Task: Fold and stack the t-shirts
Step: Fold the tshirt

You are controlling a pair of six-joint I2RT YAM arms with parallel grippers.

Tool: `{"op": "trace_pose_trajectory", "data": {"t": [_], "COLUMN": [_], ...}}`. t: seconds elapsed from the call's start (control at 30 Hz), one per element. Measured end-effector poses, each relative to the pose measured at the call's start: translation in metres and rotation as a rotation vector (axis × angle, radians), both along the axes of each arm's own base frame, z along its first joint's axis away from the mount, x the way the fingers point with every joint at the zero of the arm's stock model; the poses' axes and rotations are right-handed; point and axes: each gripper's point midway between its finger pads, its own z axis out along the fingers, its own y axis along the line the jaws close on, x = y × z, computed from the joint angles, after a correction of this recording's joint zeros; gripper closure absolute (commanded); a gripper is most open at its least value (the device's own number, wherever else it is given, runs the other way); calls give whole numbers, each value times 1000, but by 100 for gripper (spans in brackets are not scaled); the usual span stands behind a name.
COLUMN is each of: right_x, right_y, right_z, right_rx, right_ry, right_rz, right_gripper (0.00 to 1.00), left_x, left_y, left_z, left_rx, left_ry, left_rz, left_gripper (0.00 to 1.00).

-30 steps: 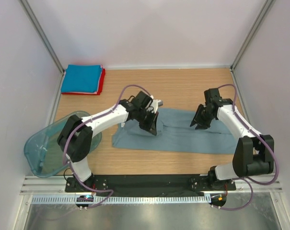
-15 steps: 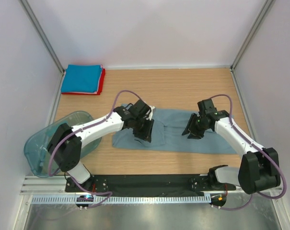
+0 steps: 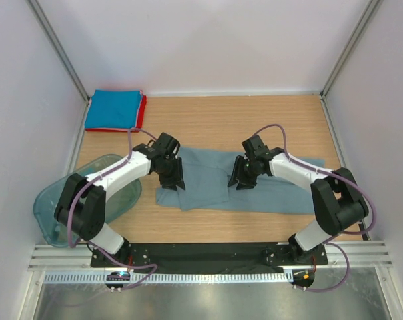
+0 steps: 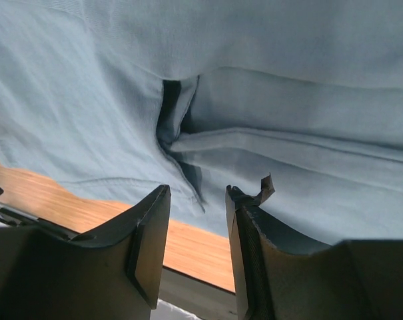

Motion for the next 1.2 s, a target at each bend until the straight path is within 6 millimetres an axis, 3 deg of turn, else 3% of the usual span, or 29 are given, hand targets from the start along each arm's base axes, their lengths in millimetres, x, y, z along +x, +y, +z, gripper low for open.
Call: {"op": "trace_pose_trajectory", "data": {"t": [0.3,0.6,0.73,1.2], "right_x": [-4,-7,-5,-6], "right_y": [19,29,30,31], "right_z": [-23,-24,-24,-24], "right_rx": [-9,4,8,8], "right_ry": [20,6,2,2], "right_rz": [61,80,76,78], "right_gripper": [53,60,65,68], "left_x": [-9,-11,-10,-6], "left_y": [3,13,14,6], "left_z": [-12,-28,-34,-43], "left_rx": [-2,34,37,9], "left_ry": [51,94,113,136], "left_rz": [39,78,89,97], "left_gripper": [62,60,63,79]}}
